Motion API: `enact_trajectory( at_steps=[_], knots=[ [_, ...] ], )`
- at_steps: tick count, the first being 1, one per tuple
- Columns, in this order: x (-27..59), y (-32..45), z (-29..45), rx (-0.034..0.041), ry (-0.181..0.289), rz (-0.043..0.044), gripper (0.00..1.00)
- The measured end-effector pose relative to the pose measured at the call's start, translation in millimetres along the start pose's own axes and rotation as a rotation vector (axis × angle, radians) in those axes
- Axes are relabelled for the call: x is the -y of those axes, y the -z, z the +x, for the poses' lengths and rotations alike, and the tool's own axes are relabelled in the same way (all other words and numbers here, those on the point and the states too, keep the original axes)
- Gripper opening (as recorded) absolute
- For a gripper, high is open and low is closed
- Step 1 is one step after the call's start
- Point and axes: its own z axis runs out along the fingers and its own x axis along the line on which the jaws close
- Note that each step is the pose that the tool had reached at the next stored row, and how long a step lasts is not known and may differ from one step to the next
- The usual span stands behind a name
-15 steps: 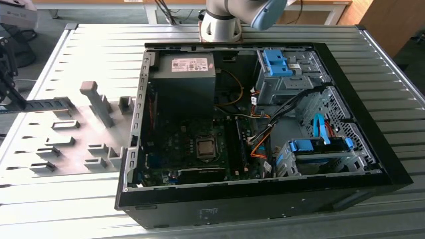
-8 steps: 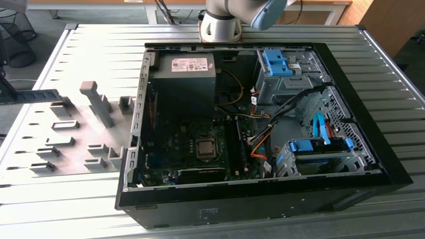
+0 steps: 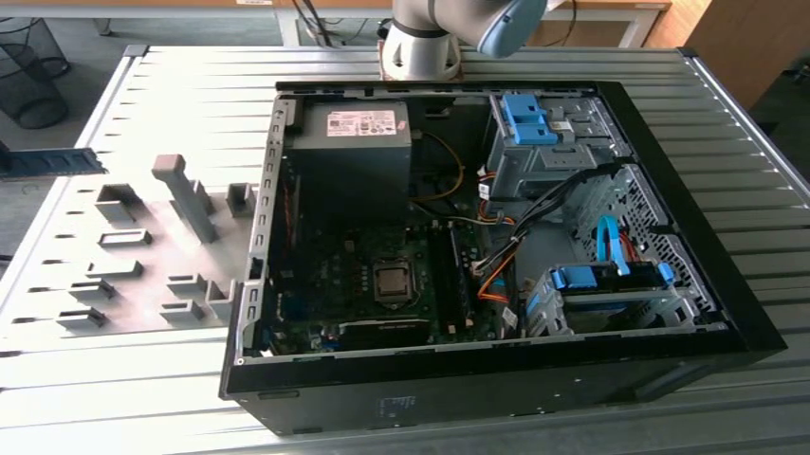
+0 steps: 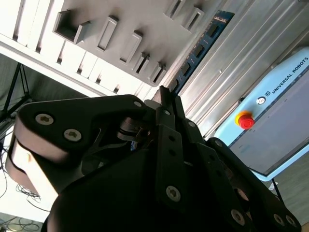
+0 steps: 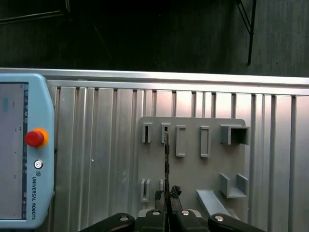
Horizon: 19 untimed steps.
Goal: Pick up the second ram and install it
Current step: 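Pick up the second ram and move it above second insertion slot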
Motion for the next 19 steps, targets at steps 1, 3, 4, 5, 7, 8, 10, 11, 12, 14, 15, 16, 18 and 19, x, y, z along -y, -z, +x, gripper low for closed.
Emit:
enact_trajectory(
  at_steps=[1, 3, 4, 5, 7, 8, 10, 11, 12, 14, 15, 16, 18, 19],
  knots=[
    [0.0, 2.2, 0.0, 0.0, 0.0, 0.0, 0.14],
    [-0.1, 5.8, 0.1, -0.0001, 0.0, 0.0, 0.14],
    [-0.1, 6.0, 0.2, 0.0, 0.0, 0.0001, 0.14],
    [-0.1, 5.9, 0.1, 0.0002, 0.0, 0.0003, 0.14],
    [-0.1, 6.3, 0.2, 0.0, 0.0, 0.0001, 0.14],
    [-0.1, 6.4, 0.1, 0.0, 0.0, -0.0001, 0.14],
    [0.0, 6.5, 0.1, 0.0, 0.0, 0.0, 0.14],
    [0.5, 6.7, 0.1, -0.0002, 0.0, -0.0002, 0.14],
    [1.5, 6.7, 0.2, -0.0001, 0.0, -0.0002, 0.14],
    [4.1, 6.6, 0.3, 0.0, 0.0, 0.0, 0.14],
    [5.4, 6.6, 0.3, 0.0, 0.0, -0.0001, 0.14],
    [6.7, 6.7, 0.3, -0.0001, 0.0, -0.0001, 0.14],
    [9.2, 6.7, 0.4, 0.0, 0.0, 0.0, 0.14],
    [10.6, 6.7, 0.4, 0.0, 0.0, -0.0001, 0.14]
  ],
)
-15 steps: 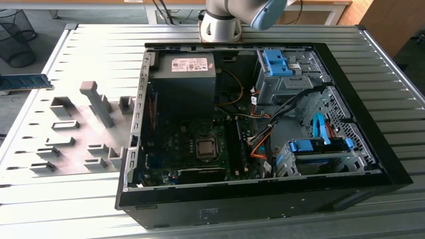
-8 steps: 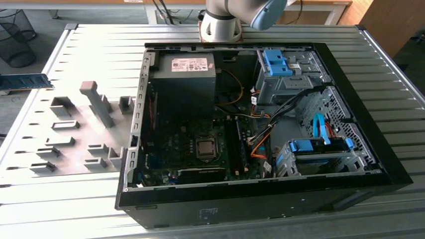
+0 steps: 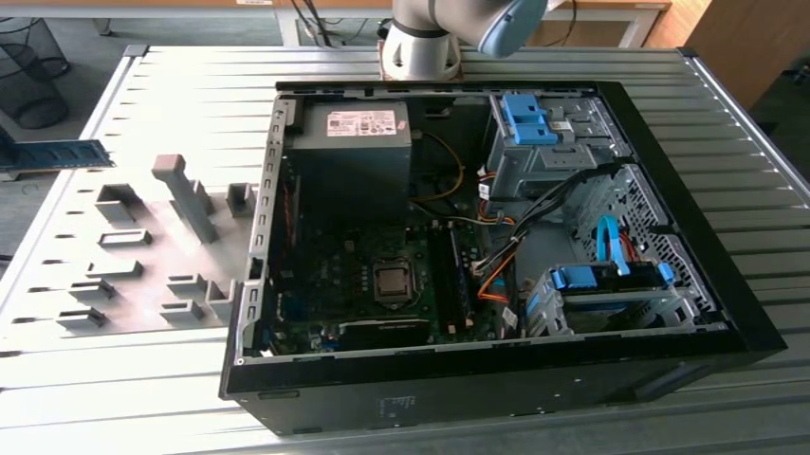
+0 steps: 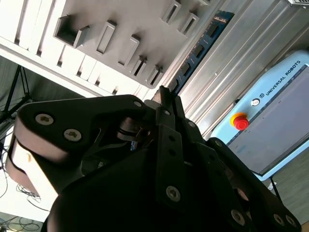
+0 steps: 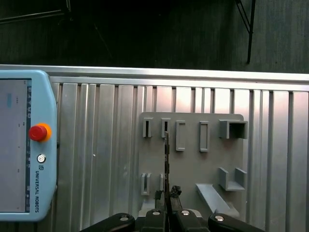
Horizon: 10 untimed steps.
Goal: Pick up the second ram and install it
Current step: 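Pick up the second ram and move it above second insertion slot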
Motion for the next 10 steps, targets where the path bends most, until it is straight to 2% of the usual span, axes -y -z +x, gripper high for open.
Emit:
enact_trajectory(
  at_steps=[10],
  knots=[
    [10.9, 0.1, 0.3, 0.0, 0.0, 0.0, 0.14]
  ],
)
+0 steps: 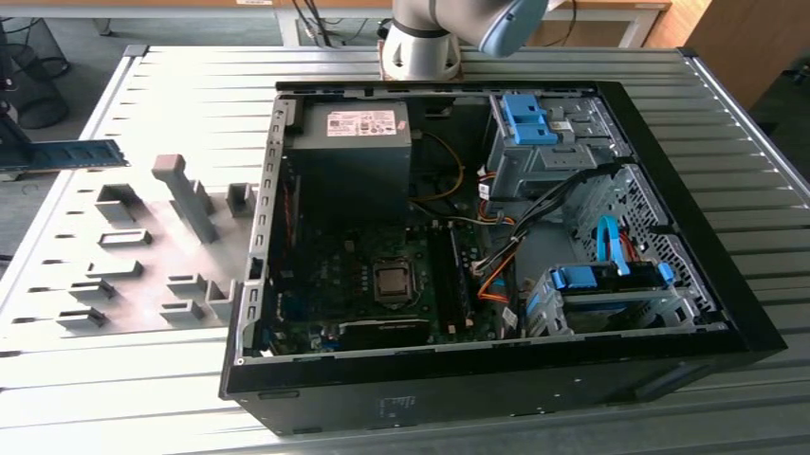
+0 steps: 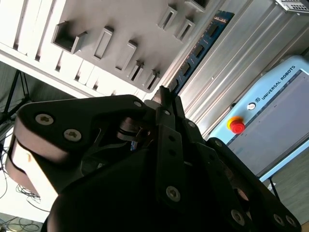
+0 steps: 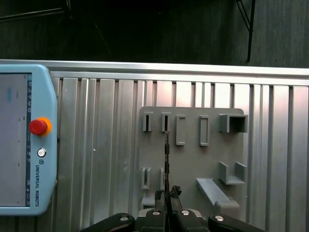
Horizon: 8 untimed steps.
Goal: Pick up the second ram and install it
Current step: 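Pick up the second ram and move it above second insertion slot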
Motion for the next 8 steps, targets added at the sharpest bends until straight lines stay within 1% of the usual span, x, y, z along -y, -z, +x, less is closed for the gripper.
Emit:
enact_trajectory(
  at_steps=[8],
  knots=[
    [8.7, 0.1, 0.2, 0.0001, 0.0, 0.0001, 0.14]
  ],
)
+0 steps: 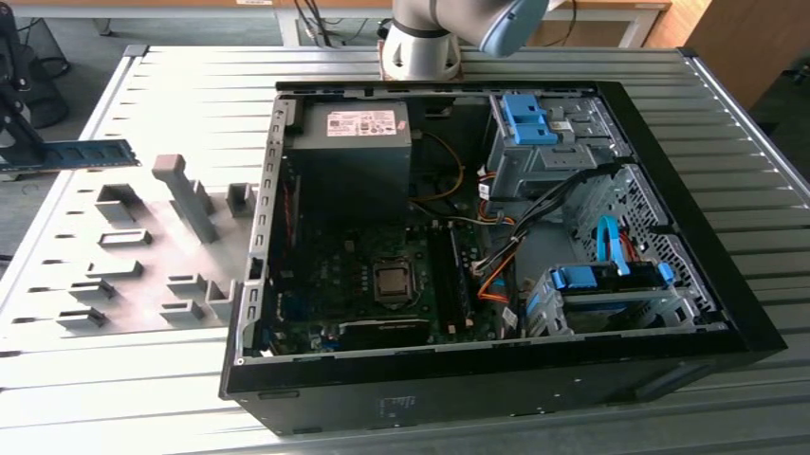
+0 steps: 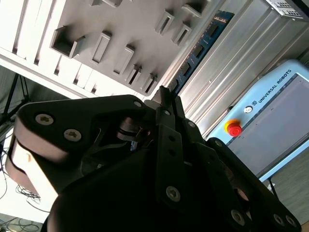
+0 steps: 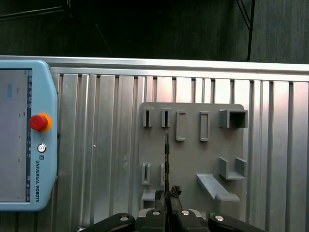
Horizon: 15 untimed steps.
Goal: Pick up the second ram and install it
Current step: 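Pick up the second ram and move it above second insertion slot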
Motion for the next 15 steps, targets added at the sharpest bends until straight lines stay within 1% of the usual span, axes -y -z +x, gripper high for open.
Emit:
enact_trajectory(
  at_steps=[7, 15],
  knots=[
    [5.9, 0.1, 0.1, 0.0, 0.0, 0.0, 0.14],
    [9.3, 0.2, 0.2, -0.0001, 0.0, -0.0001, 0.14]
  ],
)
